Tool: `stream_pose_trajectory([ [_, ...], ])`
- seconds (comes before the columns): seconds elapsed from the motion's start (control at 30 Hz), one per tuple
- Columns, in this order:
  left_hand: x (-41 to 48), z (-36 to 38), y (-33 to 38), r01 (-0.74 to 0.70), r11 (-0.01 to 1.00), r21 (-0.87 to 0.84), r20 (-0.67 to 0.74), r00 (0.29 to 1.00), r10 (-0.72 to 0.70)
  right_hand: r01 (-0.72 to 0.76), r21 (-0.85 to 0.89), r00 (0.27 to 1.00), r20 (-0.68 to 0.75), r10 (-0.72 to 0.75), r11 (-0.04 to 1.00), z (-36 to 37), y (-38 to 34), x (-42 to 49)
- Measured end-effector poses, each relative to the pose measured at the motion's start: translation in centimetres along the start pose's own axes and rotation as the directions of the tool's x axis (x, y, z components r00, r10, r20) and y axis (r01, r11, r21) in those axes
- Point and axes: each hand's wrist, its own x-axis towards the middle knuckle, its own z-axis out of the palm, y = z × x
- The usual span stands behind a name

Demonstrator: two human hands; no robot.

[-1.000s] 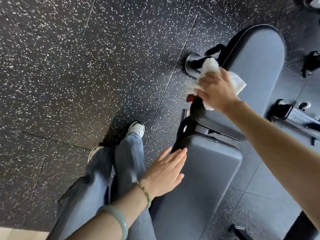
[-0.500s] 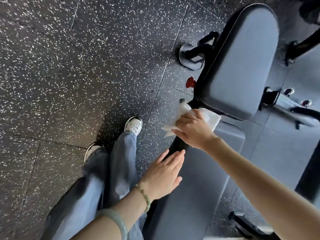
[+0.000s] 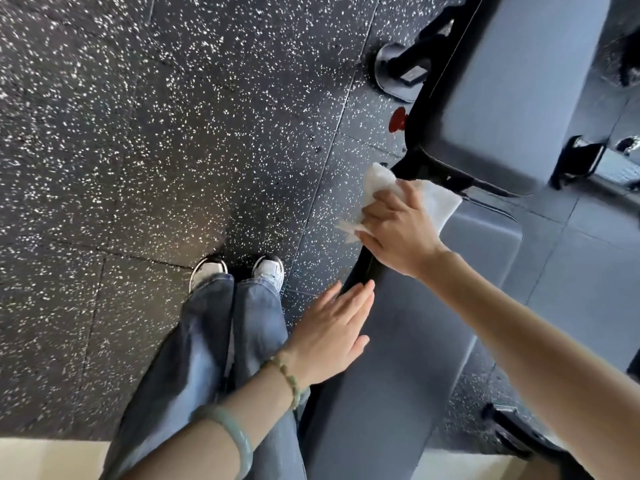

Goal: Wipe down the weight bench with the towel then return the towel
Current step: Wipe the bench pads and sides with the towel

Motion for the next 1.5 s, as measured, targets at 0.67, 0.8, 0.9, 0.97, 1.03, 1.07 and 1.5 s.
stream_pose_trajectory([
  [0.67, -6.5, 3.9, 4.4, 0.110, 0.994, 0.003, 0.049, 0.993, -0.110, 0.209, -0.006, 0.964, 0.169, -0.205, 0.978, 2.3, -7.3, -5.3],
  [0.8, -8.7, 5.4, 4.7, 0.114, 0.992, -0.044, 0.020, 0.993, -0.114, 0.231, -0.138, 0.961, 0.191, -0.203, 0.963, 1.3, -5.2, -3.1],
  [0.9, -9.2, 5.9, 4.4, 0.093, 0.995, -0.046, 0.010, 0.996, -0.092, 0.040, -0.166, 0.988, 0.155, -0.014, 0.985, 0.3, -2.7, -1.1],
  [0.97, -9.5, 6.0, 4.2, 0.073, 0.996, -0.049, 0.020, 0.997, -0.072, -0.014, -0.118, 0.991, 0.128, 0.029, 0.993, 1.3, -4.4, -2.3],
  [1.03, -10.1, 6.3, 4.0, 0.059, 0.997, -0.039, 0.038, 0.998, -0.058, 0.032, -0.098, 0.989, 0.146, -0.017, 0.995, 2.8, -8.0, -5.3],
  [1.07, -10.5, 6.4, 4.0, 0.053, 0.998, -0.038, 0.044, 0.998, -0.051, 0.069, -0.063, 0.985, 0.165, -0.058, 0.996, 3.7, -10.0, -7.3],
  [1.5, -16.6, 9.8, 5.6, -0.002, 0.992, -0.126, 0.115, 0.993, 0.016, -0.071, -0.108, 0.991, 0.106, 0.082, 0.992, 4.5, -10.9, -6.5],
])
